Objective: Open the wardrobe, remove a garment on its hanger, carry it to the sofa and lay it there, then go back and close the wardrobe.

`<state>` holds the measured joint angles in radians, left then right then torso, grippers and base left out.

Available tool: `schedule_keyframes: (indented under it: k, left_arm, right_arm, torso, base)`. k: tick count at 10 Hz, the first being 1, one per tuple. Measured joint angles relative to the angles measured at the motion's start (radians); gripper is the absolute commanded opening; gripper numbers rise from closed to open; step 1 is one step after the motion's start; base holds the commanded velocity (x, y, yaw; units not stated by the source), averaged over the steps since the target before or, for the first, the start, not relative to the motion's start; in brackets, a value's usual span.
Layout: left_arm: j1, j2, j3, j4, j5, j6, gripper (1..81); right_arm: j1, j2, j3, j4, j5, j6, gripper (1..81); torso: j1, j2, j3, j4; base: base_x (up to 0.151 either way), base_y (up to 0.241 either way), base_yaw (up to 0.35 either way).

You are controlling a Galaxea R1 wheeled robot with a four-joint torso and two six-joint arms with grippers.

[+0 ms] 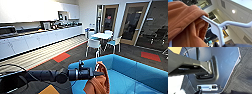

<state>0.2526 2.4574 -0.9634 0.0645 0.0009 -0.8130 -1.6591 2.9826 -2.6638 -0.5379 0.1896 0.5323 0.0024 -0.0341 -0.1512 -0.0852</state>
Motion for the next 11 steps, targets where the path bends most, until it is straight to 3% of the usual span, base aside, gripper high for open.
schedule_keyframes:
  k: [11]
  left_arm:
    - [0.011,-0.003,-0.001,0.001,0.002,0.000,1.0]
  right_arm:
    - [0.000,0.004,-0.001,-0.002,-0.001,0.000,81.1]
  torso:
    - [0.000,0.000,0.000,0.000]
  base:
    - [0.000,0.000,-0.210]
